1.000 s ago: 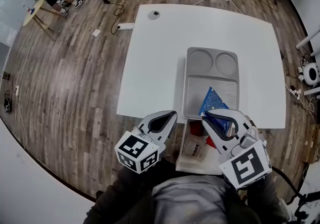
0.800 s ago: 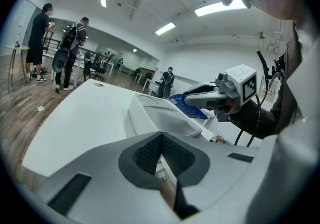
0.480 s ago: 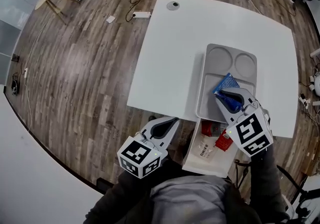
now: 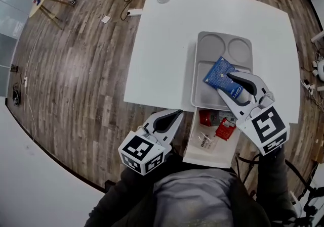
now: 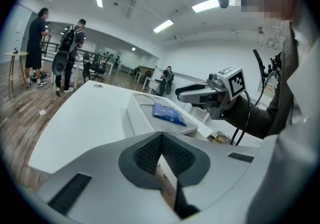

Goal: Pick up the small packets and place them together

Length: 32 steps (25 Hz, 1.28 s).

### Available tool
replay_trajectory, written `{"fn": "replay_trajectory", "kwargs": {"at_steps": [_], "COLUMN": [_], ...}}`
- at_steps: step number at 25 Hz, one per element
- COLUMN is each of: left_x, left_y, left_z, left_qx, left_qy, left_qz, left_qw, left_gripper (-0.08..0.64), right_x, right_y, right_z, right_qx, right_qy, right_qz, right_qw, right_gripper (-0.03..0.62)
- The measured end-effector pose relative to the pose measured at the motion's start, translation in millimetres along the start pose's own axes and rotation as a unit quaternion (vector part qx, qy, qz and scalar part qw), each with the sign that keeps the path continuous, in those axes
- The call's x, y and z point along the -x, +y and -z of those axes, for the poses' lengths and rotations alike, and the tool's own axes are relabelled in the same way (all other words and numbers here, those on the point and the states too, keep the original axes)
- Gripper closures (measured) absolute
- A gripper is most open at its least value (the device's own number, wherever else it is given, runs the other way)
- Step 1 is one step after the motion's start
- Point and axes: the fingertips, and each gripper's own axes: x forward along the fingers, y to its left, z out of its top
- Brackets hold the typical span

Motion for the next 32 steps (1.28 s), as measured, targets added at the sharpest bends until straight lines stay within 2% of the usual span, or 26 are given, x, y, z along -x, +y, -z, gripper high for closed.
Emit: {"fn": "replay_trajectory", "kwargs": {"at_steps": [3, 5, 8, 11, 13, 18, 20, 27, 29, 32], "left_x": [-7.1, -11.5, -16.3, -19.0, -19.5, -17.2, -14.4, -7.4, -6.5, -6.8], "left_y": [-11.8, -19.4, -30.5, -38.6, -39.6, -36.6, -33.4, -19.5, -17.4, -15.3], "left_z": [-1.6, -3.3, -5.9, -3.9, -2.7, -3.9, -2.6, 4.6, 5.4, 4.9], "left_qx": [-0.013, -0.020, -0.028, -0.031, -0.031, -0.028, -0.025, -0.013, -0.011, -0.011], "left_qy": [0.005, 0.008, 0.011, 0.017, 0.020, 0.024, 0.025, 0.024, 0.023, 0.021], "left_qz": [0.017, 0.028, 0.044, 0.058, 0.062, 0.060, 0.058, 0.047, 0.047, 0.045], "left_qw": [0.9997, 0.9994, 0.9986, 0.9977, 0.9974, 0.9975, 0.9977, 0.9985, 0.9986, 0.9987], "left_gripper": [0.563, 0.563, 0.563, 0.563, 0.563, 0.563, 0.563, 0.563, 0.563, 0.563], "right_x": [25.4, 37.2, 43.6, 34.1, 21.6, -5.1, -11.1, -18.9, -20.6, -20.3], "right_y": [2.2, 16.2, 52.5, 95.6, 123.8, 169.2, 177.3, 178.8, 182.2, 188.3], "right_z": [2.4, 11.8, 29.8, 56.2, 77.4, 119.7, 125.9, 128.2, 129.4, 129.1], "right_qx": [-0.008, -0.009, -0.025, -0.051, -0.038, 0.027, 0.034, 0.018, 0.003, -0.005], "right_qy": [-0.008, 0.002, 0.021, 0.052, 0.090, 0.186, 0.202, 0.216, 0.222, 0.217], "right_qz": [0.015, 0.006, -0.032, -0.091, -0.124, -0.166, -0.178, -0.194, -0.205, -0.219], "right_qw": [1.000, 1.000, 0.999, 0.993, 0.987, 0.968, 0.963, 0.957, 0.953, 0.951], "right_gripper": [0.437, 0.437, 0.437, 0.438, 0.438, 0.428, 0.371, 0.365, 0.372, 0.465]}}
